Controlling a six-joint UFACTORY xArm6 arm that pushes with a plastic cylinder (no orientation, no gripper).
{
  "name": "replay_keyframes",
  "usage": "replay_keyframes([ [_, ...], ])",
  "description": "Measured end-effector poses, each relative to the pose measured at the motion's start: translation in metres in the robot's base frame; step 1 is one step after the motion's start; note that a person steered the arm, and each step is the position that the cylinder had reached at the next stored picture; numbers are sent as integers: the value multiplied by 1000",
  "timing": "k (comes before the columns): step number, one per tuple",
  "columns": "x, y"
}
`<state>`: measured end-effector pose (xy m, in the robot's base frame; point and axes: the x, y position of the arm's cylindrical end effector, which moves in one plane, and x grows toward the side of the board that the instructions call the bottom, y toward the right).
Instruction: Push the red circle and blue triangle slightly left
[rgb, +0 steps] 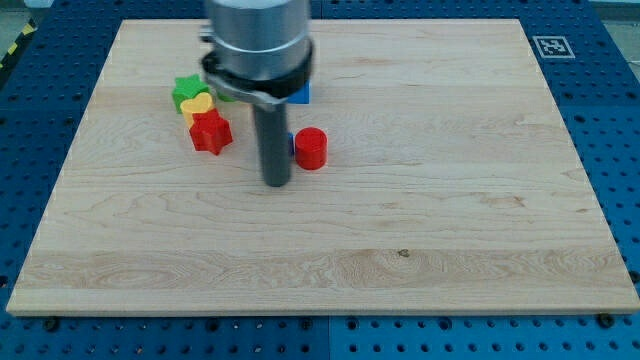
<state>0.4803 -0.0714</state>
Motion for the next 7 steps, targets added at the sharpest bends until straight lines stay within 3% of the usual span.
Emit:
replay_keyframes([
  [1,0,-36],
  [3,3,-34],
  [5,30,52],
  [7,6,112],
])
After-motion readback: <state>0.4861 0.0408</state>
